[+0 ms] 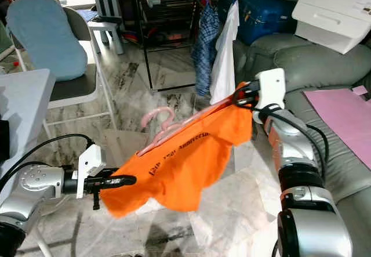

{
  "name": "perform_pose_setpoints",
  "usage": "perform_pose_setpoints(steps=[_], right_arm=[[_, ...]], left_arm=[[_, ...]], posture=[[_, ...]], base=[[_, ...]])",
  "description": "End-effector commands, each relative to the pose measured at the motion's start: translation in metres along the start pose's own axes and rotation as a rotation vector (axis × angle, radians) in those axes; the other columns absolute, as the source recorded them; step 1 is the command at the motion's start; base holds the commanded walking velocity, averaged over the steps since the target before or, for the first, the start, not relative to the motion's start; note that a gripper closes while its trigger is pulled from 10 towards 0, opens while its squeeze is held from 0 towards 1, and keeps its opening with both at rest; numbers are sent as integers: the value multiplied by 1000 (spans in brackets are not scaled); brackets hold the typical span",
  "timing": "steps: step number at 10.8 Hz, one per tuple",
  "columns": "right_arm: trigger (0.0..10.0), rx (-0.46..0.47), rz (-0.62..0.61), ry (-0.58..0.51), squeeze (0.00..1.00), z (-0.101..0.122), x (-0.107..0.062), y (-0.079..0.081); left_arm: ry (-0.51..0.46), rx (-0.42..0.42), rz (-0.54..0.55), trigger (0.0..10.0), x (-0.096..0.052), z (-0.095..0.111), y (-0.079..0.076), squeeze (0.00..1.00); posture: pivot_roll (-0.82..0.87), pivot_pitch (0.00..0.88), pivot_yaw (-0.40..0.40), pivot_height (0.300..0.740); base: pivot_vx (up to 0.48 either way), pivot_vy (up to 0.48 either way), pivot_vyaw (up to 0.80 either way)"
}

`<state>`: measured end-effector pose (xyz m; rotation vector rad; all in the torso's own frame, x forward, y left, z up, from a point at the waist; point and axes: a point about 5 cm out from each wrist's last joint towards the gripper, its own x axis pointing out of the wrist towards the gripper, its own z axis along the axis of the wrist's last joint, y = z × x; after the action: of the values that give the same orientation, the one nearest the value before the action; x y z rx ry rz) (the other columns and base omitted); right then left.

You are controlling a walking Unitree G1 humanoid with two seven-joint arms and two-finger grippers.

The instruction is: Hang hanger

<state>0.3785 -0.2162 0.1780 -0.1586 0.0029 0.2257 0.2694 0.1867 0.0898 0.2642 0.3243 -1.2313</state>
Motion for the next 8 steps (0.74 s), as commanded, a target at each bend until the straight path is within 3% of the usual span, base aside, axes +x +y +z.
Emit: perform_pose_setpoints(steps=[1,2,4,8], right_arm=[[0,-68,-47,-126,0,34,0,-14],[0,-121,-19,-113,0,31,1,-6],[0,-120,-12,-117,0,30,2,-1],[0,-144,90,-140,0,30,5,30]], left_arm=[[109,-32,-9,0,-8,-17,-3,0],[124,-30,-30,0,-7,-18,-6,0],[128,-16,-7,0,-7,-17,-3,0],[98,-9,7,0,8,-7,-2,0]], posture=[[-136,56,-6,740],[-135,56,-6,740],[-134,58,-6,740],[-135,57,-5,740]], base=[[0,0,0],[0,0,0],[0,0,0],[0,0,0]])
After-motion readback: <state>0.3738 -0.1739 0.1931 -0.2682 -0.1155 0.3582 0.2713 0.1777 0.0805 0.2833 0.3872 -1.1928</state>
